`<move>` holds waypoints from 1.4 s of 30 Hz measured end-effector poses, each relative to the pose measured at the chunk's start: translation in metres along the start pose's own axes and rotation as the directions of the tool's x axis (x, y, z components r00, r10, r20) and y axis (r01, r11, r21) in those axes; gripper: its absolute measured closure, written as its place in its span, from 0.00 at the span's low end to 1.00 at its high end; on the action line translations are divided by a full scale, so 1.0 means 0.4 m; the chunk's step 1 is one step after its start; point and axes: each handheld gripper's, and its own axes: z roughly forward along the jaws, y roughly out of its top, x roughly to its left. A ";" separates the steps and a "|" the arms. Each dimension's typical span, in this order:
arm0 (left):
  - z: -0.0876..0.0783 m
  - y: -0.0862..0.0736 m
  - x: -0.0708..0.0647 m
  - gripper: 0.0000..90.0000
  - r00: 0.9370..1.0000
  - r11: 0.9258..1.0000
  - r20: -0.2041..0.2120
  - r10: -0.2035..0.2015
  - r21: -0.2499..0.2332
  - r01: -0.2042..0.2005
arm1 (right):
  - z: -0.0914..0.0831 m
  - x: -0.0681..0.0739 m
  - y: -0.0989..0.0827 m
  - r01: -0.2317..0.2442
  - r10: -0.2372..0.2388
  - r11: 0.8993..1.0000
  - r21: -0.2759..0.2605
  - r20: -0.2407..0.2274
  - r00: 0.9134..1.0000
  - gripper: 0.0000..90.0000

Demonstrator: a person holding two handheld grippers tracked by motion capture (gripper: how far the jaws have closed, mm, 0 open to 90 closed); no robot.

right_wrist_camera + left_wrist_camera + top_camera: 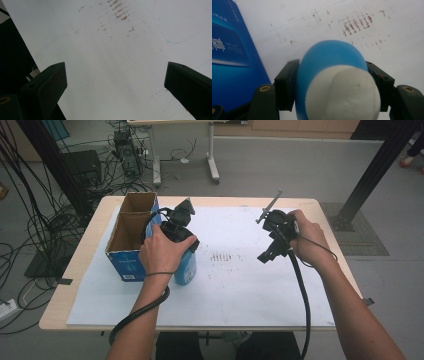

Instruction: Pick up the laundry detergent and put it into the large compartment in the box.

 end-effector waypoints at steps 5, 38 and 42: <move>0.000 -0.001 -0.001 0.41 1.000 1.000 0.000 -0.006 -0.004 0.006 | 0.000 0.001 0.000 0.003 -0.003 1.000 0.000 0.001 1.000 0.05; -0.001 -0.003 -0.004 0.41 1.000 1.000 -0.008 -0.001 -0.008 0.001 | -0.001 0.001 0.003 0.006 -0.006 1.000 0.000 0.007 1.000 0.05; -0.001 -0.002 -0.004 0.41 1.000 1.000 -0.008 -0.002 -0.007 0.002 | 0.000 0.001 0.005 0.006 -0.006 1.000 0.003 0.006 1.000 0.05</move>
